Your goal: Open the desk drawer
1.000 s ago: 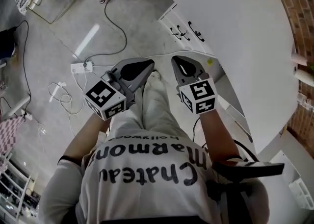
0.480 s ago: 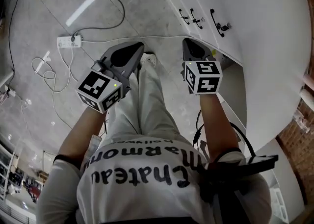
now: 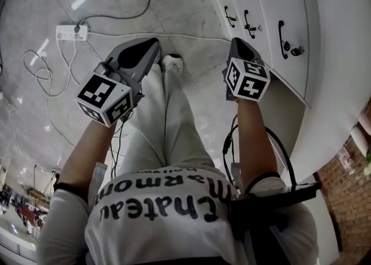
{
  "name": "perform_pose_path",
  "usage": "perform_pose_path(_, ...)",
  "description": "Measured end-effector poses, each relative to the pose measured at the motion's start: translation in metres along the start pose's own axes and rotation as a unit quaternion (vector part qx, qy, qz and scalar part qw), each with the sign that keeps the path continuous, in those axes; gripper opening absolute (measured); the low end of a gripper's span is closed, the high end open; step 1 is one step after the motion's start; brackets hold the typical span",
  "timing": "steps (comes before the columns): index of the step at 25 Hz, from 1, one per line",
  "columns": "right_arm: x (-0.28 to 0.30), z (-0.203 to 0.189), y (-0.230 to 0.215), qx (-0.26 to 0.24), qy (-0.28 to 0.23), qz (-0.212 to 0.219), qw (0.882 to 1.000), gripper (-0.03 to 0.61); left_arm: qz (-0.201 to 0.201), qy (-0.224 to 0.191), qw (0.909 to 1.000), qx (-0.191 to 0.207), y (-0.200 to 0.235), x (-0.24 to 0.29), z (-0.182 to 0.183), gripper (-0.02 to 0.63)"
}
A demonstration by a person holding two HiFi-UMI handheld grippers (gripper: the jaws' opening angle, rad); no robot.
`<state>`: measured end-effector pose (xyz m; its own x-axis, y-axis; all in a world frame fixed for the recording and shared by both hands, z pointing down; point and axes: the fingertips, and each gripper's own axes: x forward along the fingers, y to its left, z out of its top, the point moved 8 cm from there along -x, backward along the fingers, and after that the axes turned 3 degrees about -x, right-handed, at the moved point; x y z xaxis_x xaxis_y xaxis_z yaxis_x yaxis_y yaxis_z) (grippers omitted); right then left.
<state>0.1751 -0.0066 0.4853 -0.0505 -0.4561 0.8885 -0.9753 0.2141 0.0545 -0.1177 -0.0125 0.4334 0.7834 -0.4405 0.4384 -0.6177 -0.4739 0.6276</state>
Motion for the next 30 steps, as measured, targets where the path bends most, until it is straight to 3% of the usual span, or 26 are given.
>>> perform_pose_path(8, 0.038, -0.021, -0.020, -0.090, 0.029, -0.102, 0.990, 0.015, -0.026, 0.006, 0.9996, -0.003, 0.016, 0.022, -0.017, 0.015)
perform_pose_path(13, 0.052, -0.026, -0.035, -0.109, 0.056, -0.122, 0.985, 0.017, -0.039, 0.021, 0.9988, -0.020, 0.013, 0.025, -0.036, 0.015)
perform_pose_path(17, 0.069, -0.021, -0.037, -0.165, 0.060, -0.152, 0.973, 0.018, -0.046, 0.030, 0.9983, -0.019, 0.013, 0.029, -0.043, 0.015)
perform_pose_path(18, 0.074, -0.022, -0.038, -0.174, 0.064, -0.158, 0.970, 0.031, -0.048, 0.030, 0.9982, -0.018, 0.015, 0.030, -0.044, 0.015)
perform_pose_path(20, 0.082, -0.024, -0.038, -0.182, 0.075, -0.163, 0.967, 0.185, -0.045, 0.030, 0.9983, -0.022, 0.019, 0.032, -0.048, 0.015)
perform_pose_path(25, 0.097, -0.029, -0.046, -0.189, 0.093, -0.177, 0.961, 0.184, -0.032, 0.029, 0.9985, -0.034, 0.029, 0.033, -0.051, 0.015)
perform_pose_path(30, 0.100, -0.032, -0.043, -0.238, 0.083, -0.201, 0.947, 0.172, -0.037, 0.044, 0.9980, -0.026, 0.031, 0.035, -0.054, 0.015)
